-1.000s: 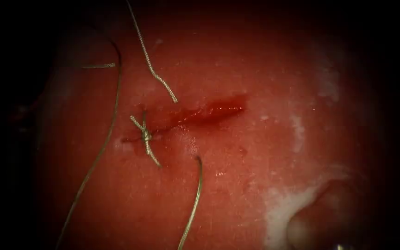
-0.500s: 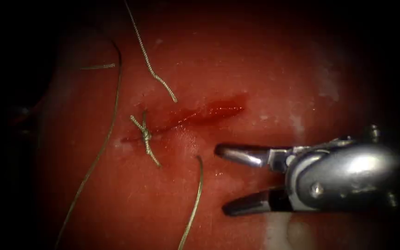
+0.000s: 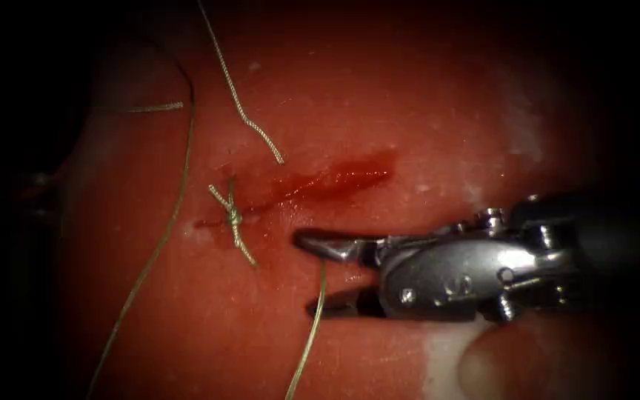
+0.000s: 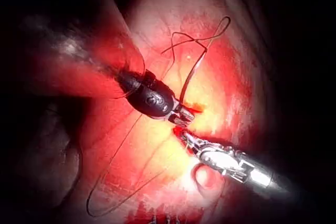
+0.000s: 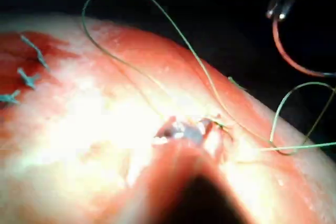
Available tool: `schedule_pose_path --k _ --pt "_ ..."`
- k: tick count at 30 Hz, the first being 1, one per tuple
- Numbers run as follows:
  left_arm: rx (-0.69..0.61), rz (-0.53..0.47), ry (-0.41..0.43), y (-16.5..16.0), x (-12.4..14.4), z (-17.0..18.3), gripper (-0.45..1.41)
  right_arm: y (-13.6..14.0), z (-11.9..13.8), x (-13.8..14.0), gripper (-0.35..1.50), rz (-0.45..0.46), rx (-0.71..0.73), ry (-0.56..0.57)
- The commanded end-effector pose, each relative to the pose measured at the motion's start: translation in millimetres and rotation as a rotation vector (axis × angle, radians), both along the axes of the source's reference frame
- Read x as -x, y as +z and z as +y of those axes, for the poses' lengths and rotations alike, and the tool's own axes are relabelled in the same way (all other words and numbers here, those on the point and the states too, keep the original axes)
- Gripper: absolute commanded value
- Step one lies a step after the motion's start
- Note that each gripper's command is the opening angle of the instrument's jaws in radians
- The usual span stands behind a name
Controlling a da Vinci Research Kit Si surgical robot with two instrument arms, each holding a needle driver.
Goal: Wound Closure
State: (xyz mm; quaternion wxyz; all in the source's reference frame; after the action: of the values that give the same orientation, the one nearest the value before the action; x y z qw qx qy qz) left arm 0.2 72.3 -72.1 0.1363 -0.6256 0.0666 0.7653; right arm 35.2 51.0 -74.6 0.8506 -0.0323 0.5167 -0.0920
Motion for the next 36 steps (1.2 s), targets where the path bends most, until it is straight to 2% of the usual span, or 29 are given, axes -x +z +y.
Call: schedule_pose_path --k 1,5,11,15,24,30,36 --pt "-0.001 -0.001 0.001 0.6 0.5 -0.3 -0.35 -0.3 -0.2 -0.3 -0.35 0.009 -0.011 -0.017" --pt "-0.001 -0.001 0.001 0.6 0.5 -0.3 -0.35 -1.7 -1.0 0.0 -0.35 -0.014 -0.029 -0.059" --pt "-0.001 -0.001 0.001 0.6 0.5 -0.3 -0.35 -4.9 -3.1 -0.8 -0.35 0.011 -0.051 -0.103" --pt "-0.001 -0.001 0.001 0.6 0.5 -0.3 -0.35 -7.3 -4.8 -1.4 -0.35 0.046 -0.081 -0.173" --pt "-0.001 -0.001 0.002 0.7 0.5 -0.3 -0.35 -10.7 -7.9 -2.6 -0.35 0.057 -0.104 -0.279" --pt "0.000 -0.001 0.002 0.7 0.5 -0.3 -0.35 -15.5 -10.2 -3.8 -0.35 0.102 -0.140 -0.352" --pt "0.001 0.000 0.001 0.8 0.5 -0.3 -0.35 -18.6 -11.9 -4.0 -0.35 0.125 -0.156 -0.430"
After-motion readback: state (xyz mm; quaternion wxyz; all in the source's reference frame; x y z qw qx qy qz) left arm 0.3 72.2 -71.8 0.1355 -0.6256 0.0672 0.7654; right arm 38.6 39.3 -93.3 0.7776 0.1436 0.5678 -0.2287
